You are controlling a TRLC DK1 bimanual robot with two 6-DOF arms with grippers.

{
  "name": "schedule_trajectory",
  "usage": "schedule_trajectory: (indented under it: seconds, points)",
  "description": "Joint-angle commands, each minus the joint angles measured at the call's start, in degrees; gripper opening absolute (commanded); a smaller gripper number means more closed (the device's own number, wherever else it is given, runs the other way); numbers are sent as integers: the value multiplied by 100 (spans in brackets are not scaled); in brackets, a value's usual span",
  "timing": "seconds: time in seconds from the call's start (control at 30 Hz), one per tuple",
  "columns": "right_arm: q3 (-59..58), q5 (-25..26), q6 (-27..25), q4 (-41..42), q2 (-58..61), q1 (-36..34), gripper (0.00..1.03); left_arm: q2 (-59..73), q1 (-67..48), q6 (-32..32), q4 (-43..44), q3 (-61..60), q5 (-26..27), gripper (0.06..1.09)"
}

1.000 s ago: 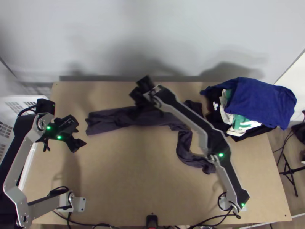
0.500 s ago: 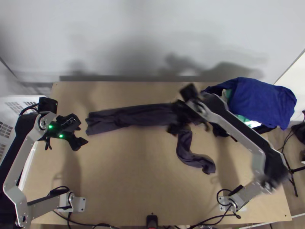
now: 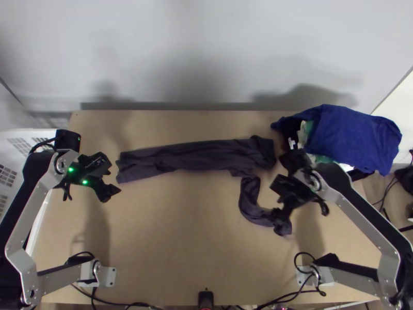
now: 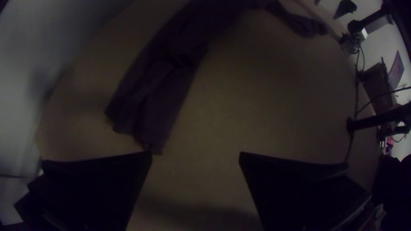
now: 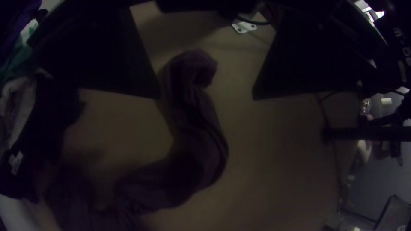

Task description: Fold the t-shirt

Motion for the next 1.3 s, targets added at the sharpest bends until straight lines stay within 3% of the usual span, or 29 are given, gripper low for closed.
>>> schedule_trajectory:
  seconds: [0.0,0.4,0.93,1.2,1.27]
  points:
    - [-627,76,-740,-424,-472,-552,99,21,-116,-120,29,65,-74,105]
    - [-1401,260,-907,-187,-401,-376,99,-208,-292,-402,29,-14,-205,105]
    - [-1691,322,-714,683,-384,-411,86,-375,-318,-525,12,-146,-241,105]
    - [-1805,322,-714,815,-489,-394,44,-392,-318,-516,12,-155,-258,105]
    - [-1875,322,-714,868,-533,-359,30,-401,-318,-525,12,-155,-258,105]
